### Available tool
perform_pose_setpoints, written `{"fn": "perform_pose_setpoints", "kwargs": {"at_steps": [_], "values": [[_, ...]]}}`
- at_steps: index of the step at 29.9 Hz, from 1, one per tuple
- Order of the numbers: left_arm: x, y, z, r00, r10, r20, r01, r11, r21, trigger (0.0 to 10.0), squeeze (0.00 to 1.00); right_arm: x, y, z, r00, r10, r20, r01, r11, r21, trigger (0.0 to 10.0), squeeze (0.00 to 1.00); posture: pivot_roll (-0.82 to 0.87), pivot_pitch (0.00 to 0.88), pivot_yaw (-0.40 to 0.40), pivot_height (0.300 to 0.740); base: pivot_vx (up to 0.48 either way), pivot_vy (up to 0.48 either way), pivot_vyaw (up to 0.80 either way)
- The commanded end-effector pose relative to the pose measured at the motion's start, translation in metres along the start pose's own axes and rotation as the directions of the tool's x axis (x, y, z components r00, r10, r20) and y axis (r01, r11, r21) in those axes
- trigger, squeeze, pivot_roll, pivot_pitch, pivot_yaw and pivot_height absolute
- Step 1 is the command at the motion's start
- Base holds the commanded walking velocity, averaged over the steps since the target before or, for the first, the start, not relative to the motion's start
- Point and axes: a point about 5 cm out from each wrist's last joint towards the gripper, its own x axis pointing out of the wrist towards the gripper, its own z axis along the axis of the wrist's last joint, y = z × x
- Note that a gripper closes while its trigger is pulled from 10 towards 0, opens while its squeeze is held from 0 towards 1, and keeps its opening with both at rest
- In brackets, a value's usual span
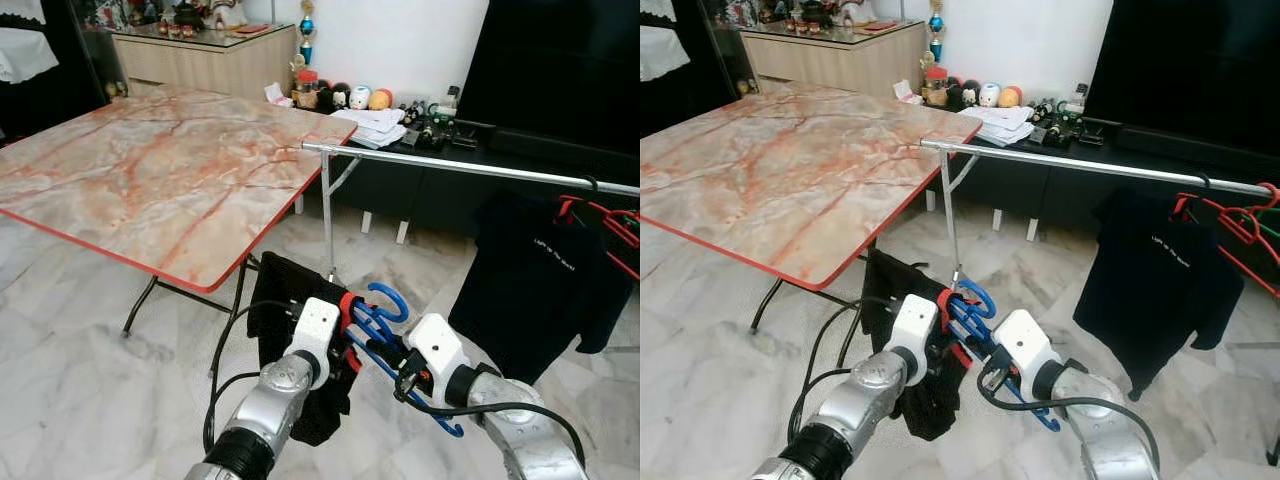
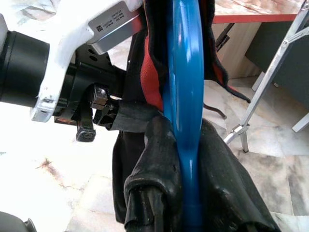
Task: Hang hanger
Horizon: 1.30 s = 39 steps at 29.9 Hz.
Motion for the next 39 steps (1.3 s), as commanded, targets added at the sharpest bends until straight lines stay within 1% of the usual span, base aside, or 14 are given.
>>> {"fn": "perform_pose_setpoints", "kwargs": {"at_steps": [1, 10, 19, 21, 27, 30, 31, 32, 33, 34, 35, 37, 38, 39], "values": [[0.001, 0.002, 0.002, 1.0, 0.009, 0.011, -0.009, 1.0, 0.028, 0.0, 0.0, -0.003, -0.003, 0.014, 0.998, -0.015, 0.064, 0.016, 1.0, -0.008, 0.0, 0.0, 0.07, 0.0, 0.008, 0.74, 0.0, 0.0, 0.0], [0.001, 0.007, 0.003, 1.0, 0.005, 0.012, -0.006, 0.998, 0.061, 0.0, 0.0, -0.001, -0.006, 0.016, 0.998, -0.02, 0.06, 0.02, 1.0, -0.005, 0.0, 0.0, 0.08, 0.0, 0.011, 0.74, 0.0, 0.0, 0.0], [0.0, 0.001, 0.004, 0.999, -0.031, 0.026, 0.029, 0.997, 0.072, 0.0, 0.0, 0.001, -0.012, 0.007, 0.998, -0.065, 0.011, 0.065, 0.998, 0.002, 0.0, 0.0, 0.09, 0.0, 0.014, 0.74, 0.0, 0.0, 0.0], [0.001, -0.003, 0.005, 0.998, -0.058, 0.028, 0.056, 0.995, 0.081, 0.0, 0.0, 0.003, -0.014, -0.002, 0.995, -0.091, -0.036, 0.091, 0.996, -0.006, 0.0, 0.0, 0.09, 0.0, 0.014, 0.74, 0.0, 0.0, 0.0], [0.0, -0.008, 0.008, 0.997, -0.072, 0.039, 0.068, 0.994, 0.089, 0.0, 0.0, 0.003, -0.014, -0.01, 0.993, -0.097, -0.07, 0.098, 0.995, 0.009, 0.0, 0.0, 0.09, 0.0, 0.014, 0.74, 0.0, 0.0, 0.0], [-0.001, -0.011, 0.011, 0.995, -0.08, 0.054, 0.075, 0.993, 0.087, 0.0, 0.0, -0.001, -0.017, -0.03, 0.979, -0.107, -0.176, 0.099, 0.994, -0.054, 0.0, 0.0, 0.09, 0.0, 0.013, 0.74, 0.0, 0.0, 0.0], [-0.001, -0.011, 0.011, 0.995, -0.08, 0.054, 0.075, 0.993, 0.087, 0.0, 0.0, -0.001, -0.017, -0.03, 0.979, -0.107, -0.176, 0.099, 0.994, -0.054, 0.0, 0.0, 0.09, 0.0, 0.013, 0.74, 0.0, 0.0, 0.0], [-0.003, -0.015, 0.013, 0.993, -0.098, 0.068, 0.091, 0.991, 0.096, 0.0, 0.0, -0.007, -0.016, -0.05, 0.957, -0.079, -0.279, 0.053, 0.994, -0.099, 0.0, 0.0, 0.09, 0.0, 0.012, 0.74, 0.0, 0.0, 0.0], [-0.004, -0.016, 0.014, 0.992, -0.107, 0.072, 0.099, 0.989, 0.107, 0.0, 0.0, -0.01, -0.015, -0.058, 0.947, -0.064, -0.316, 0.033, 0.994, -0.104, 0.0, 0.0, 0.1, 0.0, 0.011, 0.74, 0.0, 0.0, 0.0], [-0.004, -0.016, 0.014, 0.992, -0.107, 0.072, 0.099, 0.989, 0.107, 0.0, 0.0, -0.01, -0.015, -0.058, 0.947, -0.064, -0.316, 0.033, 0.994, -0.104, 0.0, 0.0, 0.1, 0.0, 0.011, 0.74, 0.0, 0.0, 0.0], [-0.005, -0.016, 0.015, 0.991, -0.113, 0.076, 0.103, 0.987, 0.127, 0.0, 0.0, -0.013, -0.015, -0.066, 0.933, -0.05, -0.357, 0.009, 0.993, -0.115, 0.0, 0.0, 0.1, 0.0, 0.011, 0.74, 0.0, 0.0, 0.0], [-0.007, -0.016, 0.013, 0.989, -0.128, 0.068, 0.116, 0.98, 0.163, 0.0, 0.0, -0.021, -0.014, -0.083, 0.884, -0.028, -0.466, -0.064, 0.982, -0.18, 0.0, 0.0, 0.09, 0.0, 0.012, 0.74, 0.0, 0.0, 0.0], [-0.008, -0.016, 0.011, 0.99, -0.125, 0.061, 0.114, 0.981, 0.16, 0.0, 0.0, -0.026, -0.013, -0.093, 0.853, -0.016, -0.522, -0.106, 0.973, -0.203, 0.0, 0.0, 0.1, 0.0, 0.009, 0.74, 0.0, 0.0, 0.0], [-0.008, -0.016, 0.011, 0.99, -0.125, 0.061, 0.114, 0.981, 0.16, 0.0, 0.0, -0.026, -0.013, -0.093, 0.853, -0.016, -0.522, -0.106, 0.973, -0.203, 0.0, 0.0, 0.1, 0.0, 0.009, 0.74, 0.0, 0.0, 0.0]]}}
